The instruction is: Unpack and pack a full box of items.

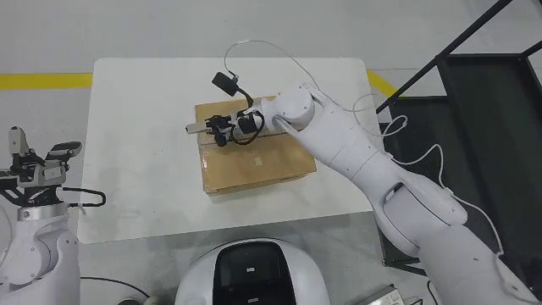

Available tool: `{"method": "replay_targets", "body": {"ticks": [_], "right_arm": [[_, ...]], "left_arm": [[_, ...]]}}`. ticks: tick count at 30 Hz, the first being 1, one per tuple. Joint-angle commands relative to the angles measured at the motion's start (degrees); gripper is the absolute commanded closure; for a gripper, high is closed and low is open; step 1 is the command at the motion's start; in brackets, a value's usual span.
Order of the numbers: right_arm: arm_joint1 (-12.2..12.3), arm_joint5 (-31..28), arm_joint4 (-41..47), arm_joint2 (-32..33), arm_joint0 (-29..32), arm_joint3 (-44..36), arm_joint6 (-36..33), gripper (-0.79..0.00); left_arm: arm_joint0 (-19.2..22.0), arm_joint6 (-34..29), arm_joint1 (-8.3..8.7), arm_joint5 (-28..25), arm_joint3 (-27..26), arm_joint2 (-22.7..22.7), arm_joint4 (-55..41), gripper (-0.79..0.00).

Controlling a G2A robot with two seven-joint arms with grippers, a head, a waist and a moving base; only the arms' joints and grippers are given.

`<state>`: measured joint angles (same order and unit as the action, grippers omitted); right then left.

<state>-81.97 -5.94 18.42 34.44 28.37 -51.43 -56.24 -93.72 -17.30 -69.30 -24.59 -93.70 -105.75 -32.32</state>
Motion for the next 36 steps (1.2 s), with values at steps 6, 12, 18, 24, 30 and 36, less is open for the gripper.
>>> {"method": "replay_targets", "body": {"ticks": [6, 12, 18, 24, 30, 36], "right_arm": [[-0.4, 0.1, 0.0, 1.4, -0.6, 4.6, 0.3, -0.785], [1.1, 1.7, -1.3, 4.1, 1.0, 4.1, -1.1, -0.785], [3.7, 4.0, -3.8, 8.5, 4.3, 0.7, -0.4, -0.785], [7.2, 7.1, -6.7, 15.0, 9.4, -5.8, 0.1, -0.785], [10.8, 11.5, -10.5, 22.6, 16.4, -14.8, 0.2, -0.785], [13.3, 15.4, -12.9, 28.6, 23.0, -21.8, 0.0, -0.785]], "left_arm": [[0.0, 0.0, 0.00, 0.0, 0.0, 0.0, 0.0, -0.785], [0.0, 0.0, 0.00, 0.0, 0.0, 0.0, 0.0, -0.785], [0.0, 0.0, 0.00, 0.0, 0.0, 0.0, 0.0, -0.785], [0.0, 0.0, 0.00, 0.0, 0.0, 0.0, 0.0, -0.785], [0.0, 0.0, 0.00, 0.0, 0.0, 0.0, 0.0, -0.785], [0.0, 0.0, 0.00, 0.0, 0.0, 0.0, 0.0, -0.785]]}}
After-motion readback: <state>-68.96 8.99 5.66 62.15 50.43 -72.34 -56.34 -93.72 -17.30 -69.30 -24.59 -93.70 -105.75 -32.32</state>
